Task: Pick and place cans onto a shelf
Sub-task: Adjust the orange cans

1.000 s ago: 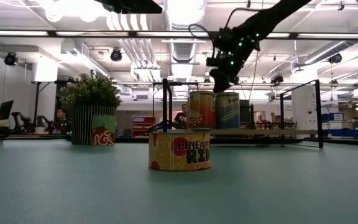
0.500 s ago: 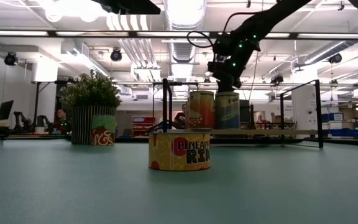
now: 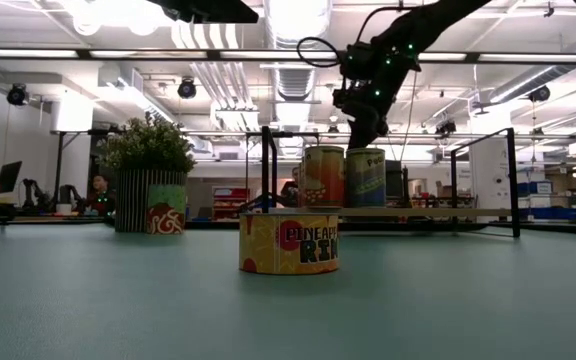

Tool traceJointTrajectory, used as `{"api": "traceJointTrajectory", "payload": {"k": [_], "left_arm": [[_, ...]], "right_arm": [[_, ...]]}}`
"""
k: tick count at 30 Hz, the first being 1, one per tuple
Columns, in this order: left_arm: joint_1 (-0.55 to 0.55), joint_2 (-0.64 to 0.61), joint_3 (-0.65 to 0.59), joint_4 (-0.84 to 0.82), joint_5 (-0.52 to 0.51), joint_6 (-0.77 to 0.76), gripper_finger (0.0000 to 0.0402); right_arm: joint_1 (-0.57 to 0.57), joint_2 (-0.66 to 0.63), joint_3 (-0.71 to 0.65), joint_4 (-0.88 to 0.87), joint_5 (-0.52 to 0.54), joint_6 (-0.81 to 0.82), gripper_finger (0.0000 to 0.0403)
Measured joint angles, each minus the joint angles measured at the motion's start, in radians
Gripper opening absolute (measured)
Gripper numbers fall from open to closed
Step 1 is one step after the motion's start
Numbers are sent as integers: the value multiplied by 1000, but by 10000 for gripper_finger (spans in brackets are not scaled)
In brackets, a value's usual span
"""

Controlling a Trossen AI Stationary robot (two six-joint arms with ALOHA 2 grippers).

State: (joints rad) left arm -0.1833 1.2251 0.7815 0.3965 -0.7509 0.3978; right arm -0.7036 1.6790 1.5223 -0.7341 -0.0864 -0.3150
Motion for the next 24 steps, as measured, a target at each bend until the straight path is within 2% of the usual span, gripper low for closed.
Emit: {"api": "traceJointTrajectory", "payload": {"k": [24], "left_arm": [[-2,0,0,-1,1,-15,75]], "right_arm": [[16,16,-2,-28,8,44,9]]}}
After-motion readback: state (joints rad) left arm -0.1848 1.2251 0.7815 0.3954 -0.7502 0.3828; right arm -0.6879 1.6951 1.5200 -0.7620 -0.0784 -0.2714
